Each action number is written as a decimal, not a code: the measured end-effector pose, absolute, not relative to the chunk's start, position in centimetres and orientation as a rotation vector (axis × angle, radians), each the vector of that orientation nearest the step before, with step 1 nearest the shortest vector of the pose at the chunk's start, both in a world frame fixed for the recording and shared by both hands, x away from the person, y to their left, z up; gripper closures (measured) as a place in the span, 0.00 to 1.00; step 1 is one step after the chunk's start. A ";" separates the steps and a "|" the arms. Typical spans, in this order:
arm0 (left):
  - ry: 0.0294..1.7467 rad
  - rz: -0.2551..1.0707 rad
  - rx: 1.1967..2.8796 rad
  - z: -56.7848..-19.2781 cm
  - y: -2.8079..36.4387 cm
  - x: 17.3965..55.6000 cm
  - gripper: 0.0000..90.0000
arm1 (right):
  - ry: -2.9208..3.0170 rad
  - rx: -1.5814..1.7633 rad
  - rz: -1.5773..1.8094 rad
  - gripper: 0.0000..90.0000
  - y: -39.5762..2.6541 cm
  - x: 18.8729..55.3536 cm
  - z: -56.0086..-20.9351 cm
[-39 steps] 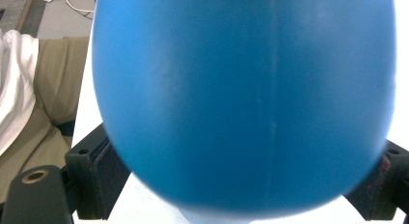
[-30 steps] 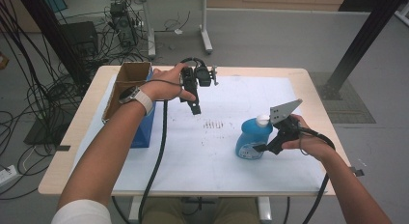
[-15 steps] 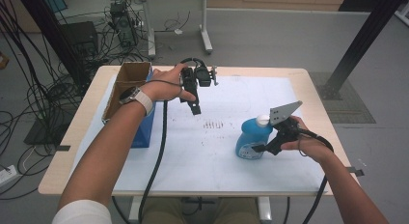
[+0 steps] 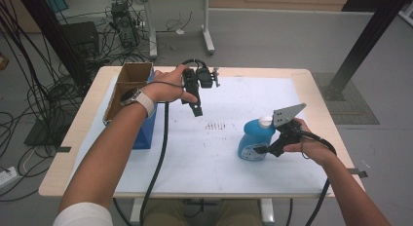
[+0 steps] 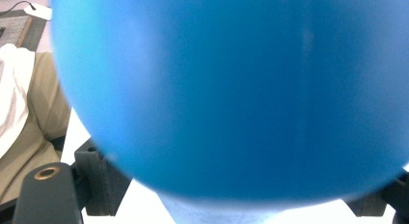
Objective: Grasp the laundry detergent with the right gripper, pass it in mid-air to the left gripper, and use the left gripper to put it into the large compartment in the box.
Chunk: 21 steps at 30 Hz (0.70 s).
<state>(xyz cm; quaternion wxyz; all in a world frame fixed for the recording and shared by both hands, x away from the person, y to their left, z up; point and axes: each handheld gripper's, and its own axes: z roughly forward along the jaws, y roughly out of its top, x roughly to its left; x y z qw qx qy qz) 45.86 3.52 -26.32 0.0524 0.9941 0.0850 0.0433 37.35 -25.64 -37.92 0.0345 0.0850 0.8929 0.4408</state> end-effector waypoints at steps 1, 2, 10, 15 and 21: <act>0.259 0.132 3.023 -26.3 3.5 45.8 0.11 | 2.743 0.261 1.356 0.17 -25.6 37.3 -37.9; 0.259 0.131 3.024 -26.3 3.5 45.8 0.11 | 2.740 0.261 1.360 0.17 -25.7 37.3 -37.9; 0.265 0.133 3.024 -26.3 3.5 45.8 0.11 | 2.728 0.251 1.363 0.18 -25.6 37.3 -38.1; 0.266 0.131 3.027 -26.3 3.5 45.8 0.11 | 2.719 0.252 1.373 0.19 -25.6 37.3 -38.1; 0.266 0.131 3.027 -26.3 3.5 45.8 0.11 | 2.719 0.244 1.380 0.20 -25.6 37.3 -38.3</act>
